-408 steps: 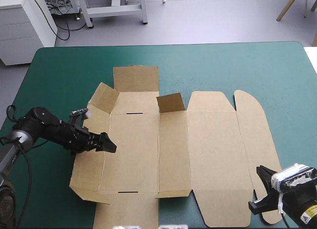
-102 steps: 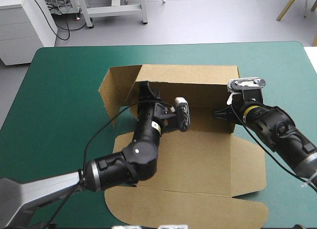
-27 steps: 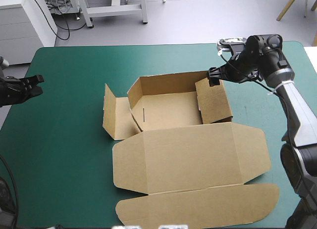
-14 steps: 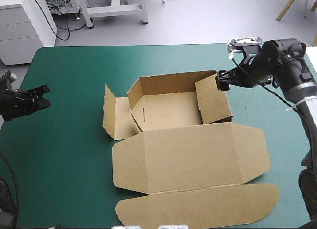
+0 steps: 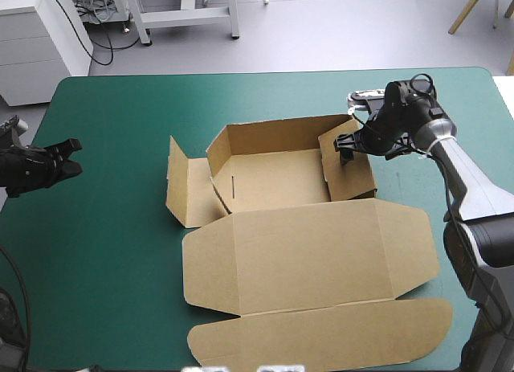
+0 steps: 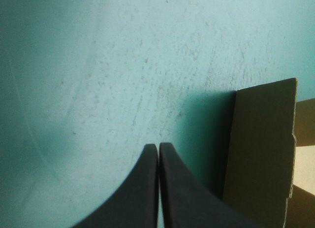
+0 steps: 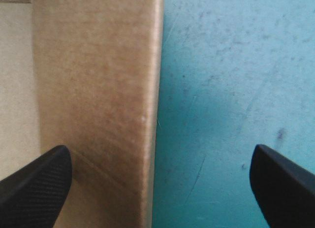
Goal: Fold the box
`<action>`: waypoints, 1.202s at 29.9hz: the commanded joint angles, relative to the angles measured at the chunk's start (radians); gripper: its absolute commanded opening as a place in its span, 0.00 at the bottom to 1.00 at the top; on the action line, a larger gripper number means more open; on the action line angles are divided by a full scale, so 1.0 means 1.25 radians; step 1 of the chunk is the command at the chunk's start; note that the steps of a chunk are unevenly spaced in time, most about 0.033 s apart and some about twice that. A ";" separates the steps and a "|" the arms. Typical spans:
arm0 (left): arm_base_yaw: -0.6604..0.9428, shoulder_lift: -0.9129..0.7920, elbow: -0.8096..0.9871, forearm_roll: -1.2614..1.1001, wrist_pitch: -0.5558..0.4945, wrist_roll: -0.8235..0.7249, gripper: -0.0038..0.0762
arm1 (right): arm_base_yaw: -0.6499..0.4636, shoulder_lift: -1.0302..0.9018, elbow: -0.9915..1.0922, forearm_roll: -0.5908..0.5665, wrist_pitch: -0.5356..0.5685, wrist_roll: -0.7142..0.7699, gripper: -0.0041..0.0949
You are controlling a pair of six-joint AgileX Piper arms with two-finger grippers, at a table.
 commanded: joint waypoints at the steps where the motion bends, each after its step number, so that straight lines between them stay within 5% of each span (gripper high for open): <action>1: 0.001 -0.033 -0.020 -0.040 -0.021 0.000 0.04 | -0.005 -0.030 -0.020 -0.006 -0.014 -0.012 0.95; 7: 0.001 -0.033 -0.020 -0.040 -0.037 0.002 0.04 | -0.003 -0.021 -0.020 -0.006 0.011 -0.022 0.95; 17: 0.001 -0.033 -0.020 -0.040 -0.039 0.002 0.04 | 0.010 -0.003 -0.020 -0.020 0.037 -0.032 0.79; 20: 0.001 -0.033 -0.020 -0.040 -0.039 0.002 0.04 | 0.018 0.000 -0.020 -0.025 0.041 -0.032 0.62; 26: 0.001 -0.033 -0.020 -0.040 -0.036 0.002 0.04 | 0.020 0.001 -0.022 -0.031 0.054 -0.049 0.05; 36: 0.001 -0.033 -0.020 -0.040 -0.039 0.044 0.04 | 0.020 -0.049 -0.033 0.006 0.052 -0.070 0.03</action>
